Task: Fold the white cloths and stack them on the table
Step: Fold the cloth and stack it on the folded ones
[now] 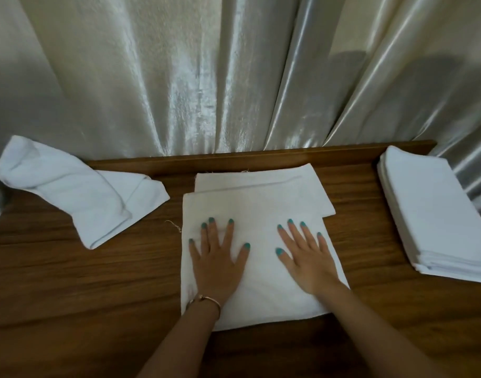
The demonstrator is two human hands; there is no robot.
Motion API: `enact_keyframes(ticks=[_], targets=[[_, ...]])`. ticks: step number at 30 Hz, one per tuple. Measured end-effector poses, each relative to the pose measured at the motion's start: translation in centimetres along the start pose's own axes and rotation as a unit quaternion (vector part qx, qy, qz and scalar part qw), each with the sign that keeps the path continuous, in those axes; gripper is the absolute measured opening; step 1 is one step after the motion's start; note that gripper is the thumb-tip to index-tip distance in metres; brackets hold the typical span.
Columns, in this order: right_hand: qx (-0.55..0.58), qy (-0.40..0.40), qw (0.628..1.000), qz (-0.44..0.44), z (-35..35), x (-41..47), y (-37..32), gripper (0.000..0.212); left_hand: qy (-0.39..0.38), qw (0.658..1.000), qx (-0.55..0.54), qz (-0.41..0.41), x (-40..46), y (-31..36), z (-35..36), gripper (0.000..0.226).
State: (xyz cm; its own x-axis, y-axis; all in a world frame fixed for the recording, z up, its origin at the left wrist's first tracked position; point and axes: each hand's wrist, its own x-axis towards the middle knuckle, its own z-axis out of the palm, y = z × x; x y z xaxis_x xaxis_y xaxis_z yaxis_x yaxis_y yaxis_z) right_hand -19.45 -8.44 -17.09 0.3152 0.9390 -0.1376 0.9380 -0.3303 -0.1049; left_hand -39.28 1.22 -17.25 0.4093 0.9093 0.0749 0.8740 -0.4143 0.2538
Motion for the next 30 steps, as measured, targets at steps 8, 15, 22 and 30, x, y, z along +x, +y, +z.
enact_keyframes(ticks=[8,15,22,30], targets=[[-0.05,0.038,0.996,0.058,-2.3,-4.6,0.7,0.058,-0.047,0.98,0.018,0.194,-4.3,0.7,-0.4,0.05],[0.011,-0.002,0.999,-0.036,0.6,-7.6,-1.4,0.056,-0.065,0.987,0.074,0.125,-7.5,0.0,-1.0,0.067],[-0.018,-0.033,0.997,0.064,-0.2,-9.3,5.0,0.054,-0.071,0.99,0.087,0.089,-9.2,-3.7,-2.6,0.066],[-0.035,-0.021,0.999,-0.019,-1.3,-11.4,5.5,0.068,-0.188,0.957,-0.07,0.208,-11.6,-8.4,-6.1,0.059]])
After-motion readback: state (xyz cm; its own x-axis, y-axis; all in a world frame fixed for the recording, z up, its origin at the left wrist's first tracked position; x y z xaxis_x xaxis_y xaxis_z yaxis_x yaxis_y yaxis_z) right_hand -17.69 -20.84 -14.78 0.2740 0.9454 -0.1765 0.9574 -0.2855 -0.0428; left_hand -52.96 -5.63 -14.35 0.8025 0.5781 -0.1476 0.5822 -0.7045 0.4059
